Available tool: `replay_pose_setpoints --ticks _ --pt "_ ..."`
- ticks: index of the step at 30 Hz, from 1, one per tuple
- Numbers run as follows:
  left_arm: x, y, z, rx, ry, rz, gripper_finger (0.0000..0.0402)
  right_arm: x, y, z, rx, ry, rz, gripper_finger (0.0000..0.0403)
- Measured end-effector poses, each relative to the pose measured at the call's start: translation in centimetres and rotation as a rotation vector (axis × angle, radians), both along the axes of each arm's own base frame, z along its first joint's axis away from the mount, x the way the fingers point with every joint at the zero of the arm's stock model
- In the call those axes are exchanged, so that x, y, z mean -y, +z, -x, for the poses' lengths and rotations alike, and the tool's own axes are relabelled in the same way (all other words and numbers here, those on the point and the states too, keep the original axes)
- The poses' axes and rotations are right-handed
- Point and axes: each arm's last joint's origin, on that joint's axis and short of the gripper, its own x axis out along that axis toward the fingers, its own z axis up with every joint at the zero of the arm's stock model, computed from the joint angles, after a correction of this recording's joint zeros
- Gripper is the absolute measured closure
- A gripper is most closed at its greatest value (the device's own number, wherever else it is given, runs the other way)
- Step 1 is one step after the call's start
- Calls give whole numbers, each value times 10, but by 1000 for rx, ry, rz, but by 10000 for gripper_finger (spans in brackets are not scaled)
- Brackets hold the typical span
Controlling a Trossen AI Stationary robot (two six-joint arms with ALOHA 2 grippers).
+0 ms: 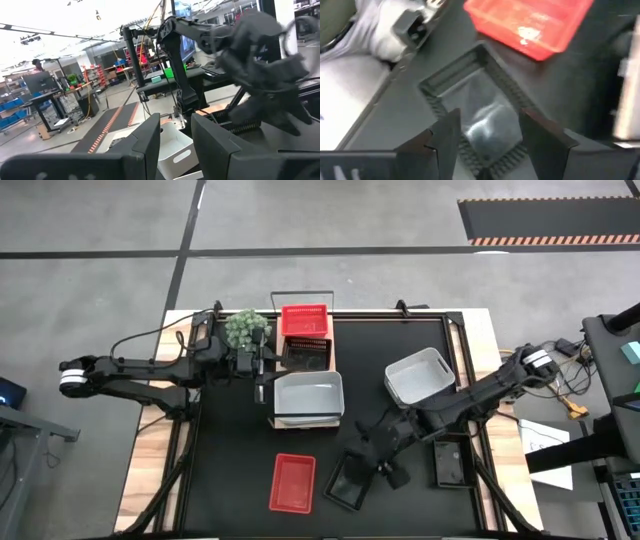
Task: Stack baskets on shelf by color
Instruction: Stack the left black bin on top of the black bin on the shelf
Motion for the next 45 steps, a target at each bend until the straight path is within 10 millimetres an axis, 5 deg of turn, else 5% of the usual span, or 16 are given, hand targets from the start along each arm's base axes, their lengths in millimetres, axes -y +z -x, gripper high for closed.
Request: replay_pose_setpoints --ticks 12,31,40,45 --pt "0 0 0 0 0 0 306 -43 -18 -25 -302 57 93 221" --pt "0 1 0 6 6 -38 306 -51 -64 -38 -468 67 162 248" --pt "0 3 0 31 10 -65 306 -55 -76 -43 -474 107 152 359" --pt "0 7 1 68 13 -78 306 -55 -61 -43 -458 77 97 389"
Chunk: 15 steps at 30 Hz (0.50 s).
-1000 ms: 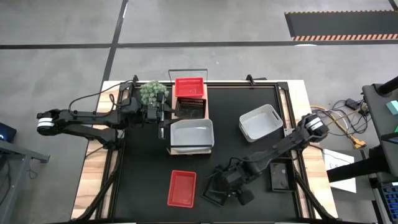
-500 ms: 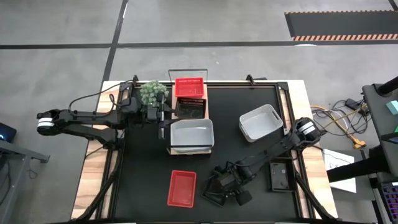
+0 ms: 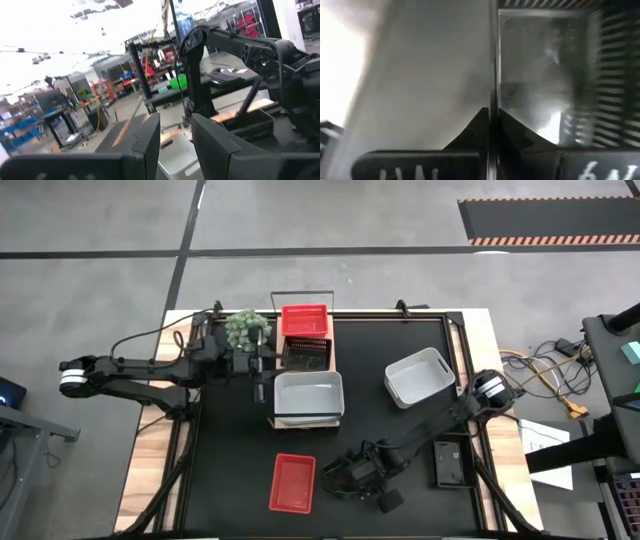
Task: Stack baskets on shelf by color
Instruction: Stack the left black bin on top of the black bin on the shelf
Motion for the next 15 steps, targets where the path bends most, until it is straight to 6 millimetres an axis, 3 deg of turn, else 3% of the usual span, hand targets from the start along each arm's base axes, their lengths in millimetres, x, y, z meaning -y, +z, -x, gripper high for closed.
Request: replay_pose_setpoints --ticks 9,15 --pt "1 21 20 137 105 -128 306 -6 76 0 -30 -133 -285 394" --pt "0 19 30 71 200 -94 306 3 143 17 89 -171 -393 394"
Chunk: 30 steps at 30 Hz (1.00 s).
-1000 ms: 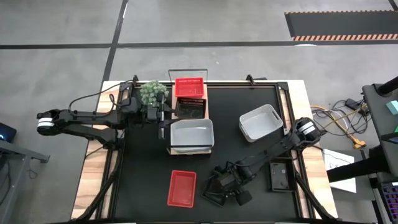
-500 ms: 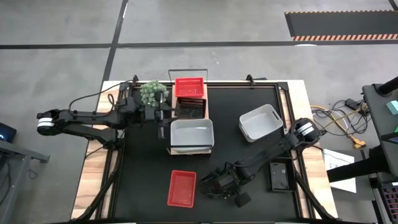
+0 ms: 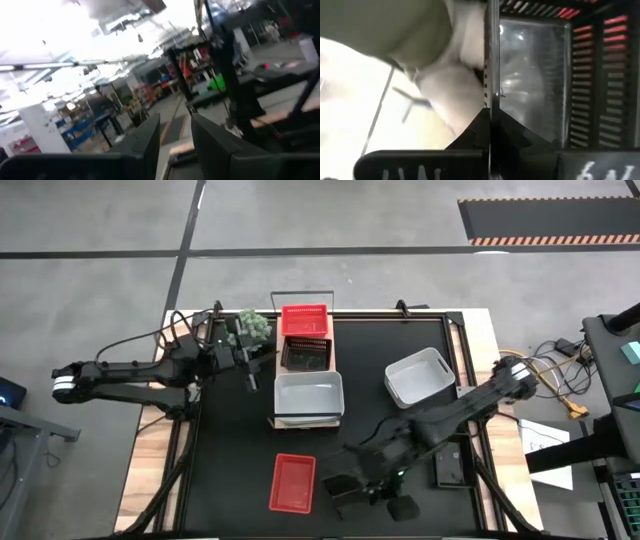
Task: Stack baskets on shelf by color
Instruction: Stack the left black bin on top of the black bin on the shelf
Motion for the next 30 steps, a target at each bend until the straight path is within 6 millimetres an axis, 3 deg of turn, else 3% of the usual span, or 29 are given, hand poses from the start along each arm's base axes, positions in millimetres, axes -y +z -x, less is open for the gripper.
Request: replay_pose_setpoints --ticks 6,10,13,16,20,30 --pt "1 0 10 -41 5 1 306 21 69 27 309 -77 58 394" --pt "2 -1 15 -75 19 -24 306 45 104 46 539 -281 270 394" --pt "2 -1 17 -79 51 -35 306 67 117 54 607 -406 442 394" --pt "0 -1 20 -85 119 -53 306 89 118 49 613 -486 542 394" --pt "0 -1 21 -90 157 -86 306 121 108 28 564 -552 636 394" --pt "-7 -8 25 -119 223 -150 306 206 57 -28 312 -605 726 394"
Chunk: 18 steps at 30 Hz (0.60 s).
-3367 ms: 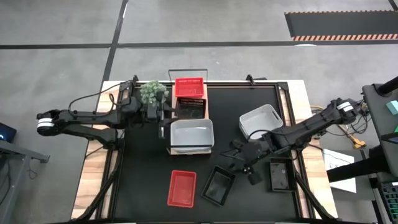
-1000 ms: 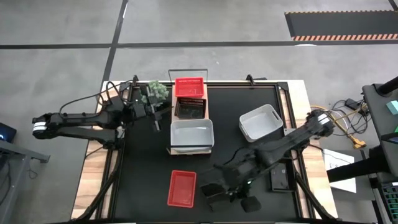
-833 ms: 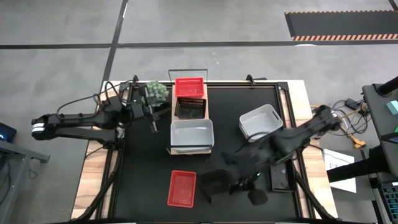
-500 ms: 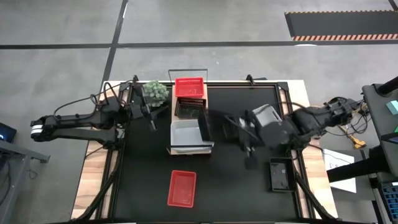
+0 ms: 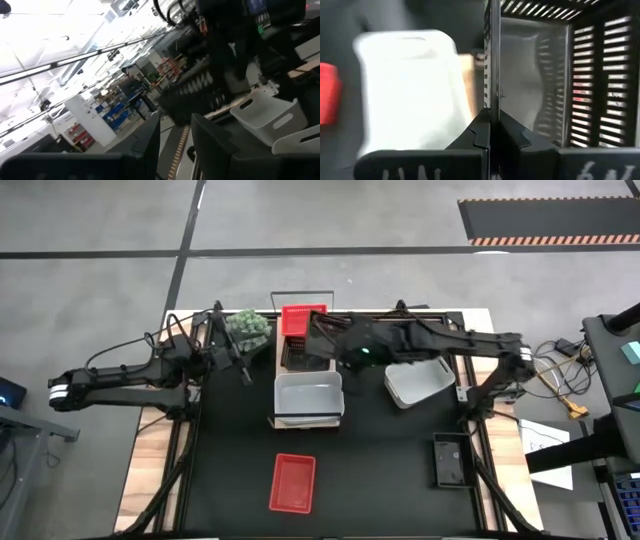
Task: Stack baskets on shelf by color
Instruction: Stack the left black bin on top of the black bin on the shelf
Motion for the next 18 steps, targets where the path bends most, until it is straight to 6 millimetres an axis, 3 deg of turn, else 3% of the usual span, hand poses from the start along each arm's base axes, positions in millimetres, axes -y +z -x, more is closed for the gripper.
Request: replay_pose_setpoints --ticks 5,9,18 --pt "-6 -6 4 -14 48 -17 306 34 -35 -27 -97 -47 35 394" --pt "-10 -8 5 -17 73 -15 306 49 -58 -44 -162 -42 57 394" --pt "-16 -12 3 -45 104 -4 306 56 -66 -76 -171 -66 26 394"
